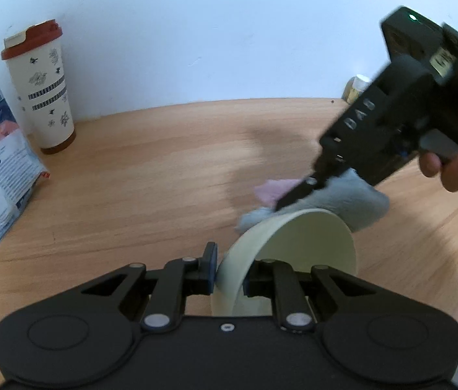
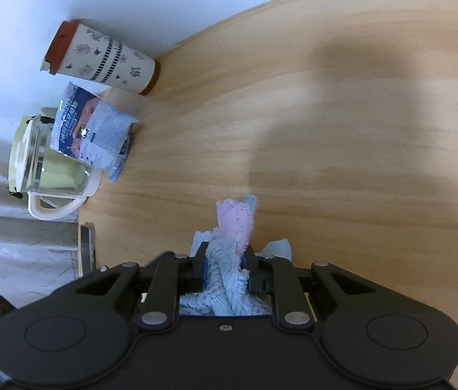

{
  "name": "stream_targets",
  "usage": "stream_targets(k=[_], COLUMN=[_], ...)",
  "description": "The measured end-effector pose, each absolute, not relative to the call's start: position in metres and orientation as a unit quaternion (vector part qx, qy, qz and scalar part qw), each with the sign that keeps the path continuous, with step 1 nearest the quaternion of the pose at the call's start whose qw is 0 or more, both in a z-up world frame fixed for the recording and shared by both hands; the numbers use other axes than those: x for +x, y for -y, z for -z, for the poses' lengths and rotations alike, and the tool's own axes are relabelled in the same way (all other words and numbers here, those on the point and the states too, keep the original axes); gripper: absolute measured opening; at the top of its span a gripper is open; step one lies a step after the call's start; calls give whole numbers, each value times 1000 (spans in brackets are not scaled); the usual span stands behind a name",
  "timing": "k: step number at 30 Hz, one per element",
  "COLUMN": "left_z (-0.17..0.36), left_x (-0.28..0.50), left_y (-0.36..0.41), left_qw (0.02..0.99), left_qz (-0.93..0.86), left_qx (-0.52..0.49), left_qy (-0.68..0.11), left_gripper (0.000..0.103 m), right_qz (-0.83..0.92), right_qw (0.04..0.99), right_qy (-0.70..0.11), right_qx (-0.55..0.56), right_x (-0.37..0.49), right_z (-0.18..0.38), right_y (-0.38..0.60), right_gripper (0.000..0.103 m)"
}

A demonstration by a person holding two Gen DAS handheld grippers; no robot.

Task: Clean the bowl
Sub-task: 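Wipe the bowl's outer bottom with the right tool's cloth while the left tool holds the rim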

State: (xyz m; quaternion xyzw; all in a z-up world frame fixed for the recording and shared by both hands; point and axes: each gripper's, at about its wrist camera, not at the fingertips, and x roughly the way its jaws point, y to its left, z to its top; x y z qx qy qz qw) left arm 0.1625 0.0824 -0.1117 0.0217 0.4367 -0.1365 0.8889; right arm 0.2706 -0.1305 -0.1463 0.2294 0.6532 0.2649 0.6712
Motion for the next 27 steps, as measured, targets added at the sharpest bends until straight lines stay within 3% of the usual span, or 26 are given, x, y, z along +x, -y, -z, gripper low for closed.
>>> stream_targets(k=[9, 16, 27], left_z=[114, 111, 99], left_x=[163, 168, 170], left_y=[-91, -94, -66], left_qw=[879, 865, 845], left_qz=[137, 150, 233], left_qx=[13, 32, 164], left_qy=[-456, -478, -452], left_gripper=[13, 15, 19], right_qz=[-221, -228, -226], right_qw=[660, 683, 730], right_qy=[-665, -646, -595], right_qx=[270, 255, 250], right_x=[249, 250, 236], right_z=[174, 153, 129], right_y=[149, 133, 115], right_gripper=[20, 21, 23])
